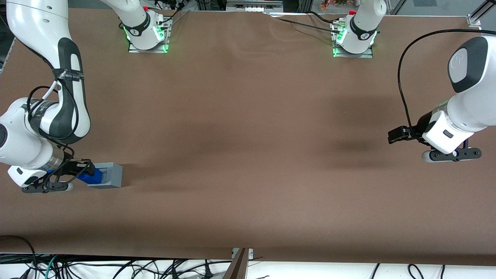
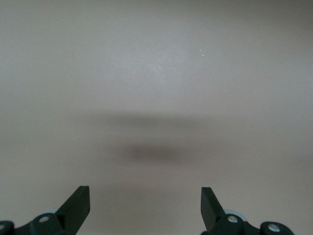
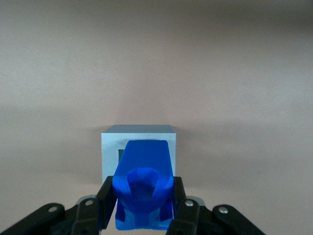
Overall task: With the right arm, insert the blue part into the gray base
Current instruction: 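Align the blue block above the gray base's square hole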
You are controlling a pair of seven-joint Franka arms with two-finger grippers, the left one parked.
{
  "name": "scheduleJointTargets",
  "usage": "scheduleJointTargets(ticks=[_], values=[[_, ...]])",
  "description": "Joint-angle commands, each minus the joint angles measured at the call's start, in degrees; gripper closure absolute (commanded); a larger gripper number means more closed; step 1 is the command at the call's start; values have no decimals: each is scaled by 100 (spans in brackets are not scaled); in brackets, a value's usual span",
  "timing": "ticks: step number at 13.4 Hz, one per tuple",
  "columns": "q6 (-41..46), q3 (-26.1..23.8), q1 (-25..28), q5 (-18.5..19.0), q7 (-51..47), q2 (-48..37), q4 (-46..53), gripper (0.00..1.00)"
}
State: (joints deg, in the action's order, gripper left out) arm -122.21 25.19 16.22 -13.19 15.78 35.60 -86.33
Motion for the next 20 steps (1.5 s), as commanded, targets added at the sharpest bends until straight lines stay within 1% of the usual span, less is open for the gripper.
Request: scheduleJointTargets(ticks=[1, 9, 20], values=[[65, -5, -31, -122, 171, 17, 29, 80], [223, -32, 31, -122, 171, 61, 11, 80], [197, -102, 13, -131, 197, 184, 11, 79]])
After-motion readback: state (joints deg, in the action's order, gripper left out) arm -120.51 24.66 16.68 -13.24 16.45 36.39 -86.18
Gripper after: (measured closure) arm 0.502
